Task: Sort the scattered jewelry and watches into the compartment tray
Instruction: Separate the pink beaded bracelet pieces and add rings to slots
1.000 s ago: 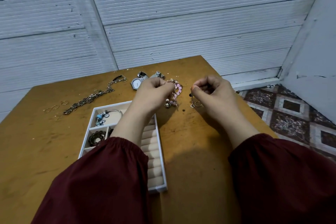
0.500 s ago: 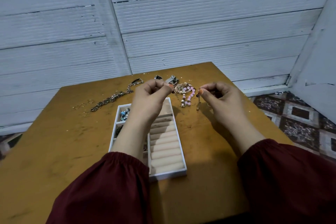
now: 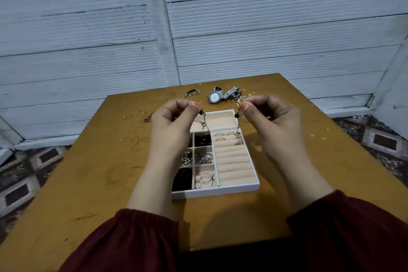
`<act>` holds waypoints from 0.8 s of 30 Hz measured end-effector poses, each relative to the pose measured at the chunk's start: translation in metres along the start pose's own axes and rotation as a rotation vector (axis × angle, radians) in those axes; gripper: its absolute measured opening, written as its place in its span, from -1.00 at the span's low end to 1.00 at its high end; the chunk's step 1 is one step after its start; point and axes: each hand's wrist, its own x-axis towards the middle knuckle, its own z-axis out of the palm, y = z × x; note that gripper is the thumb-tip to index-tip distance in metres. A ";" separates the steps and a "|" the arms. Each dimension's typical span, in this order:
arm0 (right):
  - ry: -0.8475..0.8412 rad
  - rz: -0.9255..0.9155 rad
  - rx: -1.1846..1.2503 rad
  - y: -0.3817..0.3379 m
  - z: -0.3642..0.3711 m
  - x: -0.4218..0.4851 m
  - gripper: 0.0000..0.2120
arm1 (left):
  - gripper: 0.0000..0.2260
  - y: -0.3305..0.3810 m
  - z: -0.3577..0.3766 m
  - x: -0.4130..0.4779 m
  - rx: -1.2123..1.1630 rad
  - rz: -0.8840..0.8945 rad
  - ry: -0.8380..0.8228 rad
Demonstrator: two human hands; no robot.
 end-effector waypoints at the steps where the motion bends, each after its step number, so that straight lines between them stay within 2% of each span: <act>1: -0.009 -0.006 0.014 -0.004 0.004 -0.003 -0.87 | -0.84 0.001 -0.004 -0.002 -0.005 0.002 0.011; 7: -0.063 -0.017 0.068 -0.012 0.027 -0.019 -0.92 | -0.85 0.004 -0.023 -0.012 0.011 0.045 0.065; 15: -0.162 0.012 0.094 -0.009 0.040 -0.034 -0.91 | -0.82 0.006 -0.032 -0.028 -0.065 -0.007 0.122; 24: -0.204 0.044 0.004 -0.004 0.040 -0.039 -0.82 | -0.81 0.001 -0.037 -0.033 -0.085 -0.011 0.130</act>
